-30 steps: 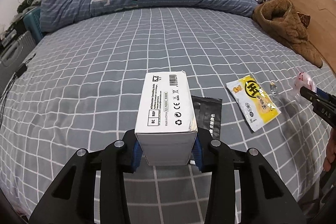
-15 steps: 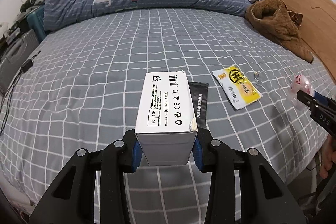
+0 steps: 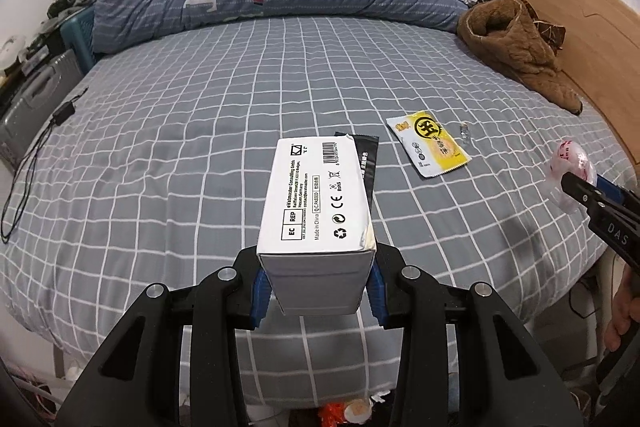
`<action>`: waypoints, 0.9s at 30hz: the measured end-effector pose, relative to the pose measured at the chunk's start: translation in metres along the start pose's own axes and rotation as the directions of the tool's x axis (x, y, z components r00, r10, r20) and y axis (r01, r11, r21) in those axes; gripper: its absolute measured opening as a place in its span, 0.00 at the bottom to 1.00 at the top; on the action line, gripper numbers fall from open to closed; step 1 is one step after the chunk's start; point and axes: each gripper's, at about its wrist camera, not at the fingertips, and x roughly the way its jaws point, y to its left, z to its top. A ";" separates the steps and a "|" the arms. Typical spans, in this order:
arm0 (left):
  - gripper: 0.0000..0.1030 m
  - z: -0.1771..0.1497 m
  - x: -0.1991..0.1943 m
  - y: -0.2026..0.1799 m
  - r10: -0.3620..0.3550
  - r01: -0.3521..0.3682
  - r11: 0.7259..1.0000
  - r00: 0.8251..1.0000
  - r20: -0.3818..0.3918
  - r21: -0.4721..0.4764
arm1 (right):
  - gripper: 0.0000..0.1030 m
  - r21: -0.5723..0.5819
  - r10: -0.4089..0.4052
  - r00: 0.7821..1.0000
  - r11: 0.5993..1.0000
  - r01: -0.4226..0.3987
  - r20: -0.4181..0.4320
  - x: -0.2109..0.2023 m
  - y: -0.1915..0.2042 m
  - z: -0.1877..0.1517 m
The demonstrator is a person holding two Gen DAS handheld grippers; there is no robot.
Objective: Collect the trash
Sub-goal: 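Lift the white box and clear bag and carry both over the bin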
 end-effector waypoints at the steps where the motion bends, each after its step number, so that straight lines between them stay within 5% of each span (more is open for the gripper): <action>1: 0.37 -0.002 -0.003 0.000 0.000 0.000 1.000 1.000 0.001 -0.003 | 0.50 0.001 0.000 1.000 1.000 0.000 0.002 -0.004 0.000 -0.002; 27: 0.37 -0.046 -0.070 -0.005 0.004 -0.003 0.999 1.000 0.026 -0.032 | 0.50 -0.008 0.040 0.999 0.999 -0.040 -0.003 -0.076 0.024 -0.054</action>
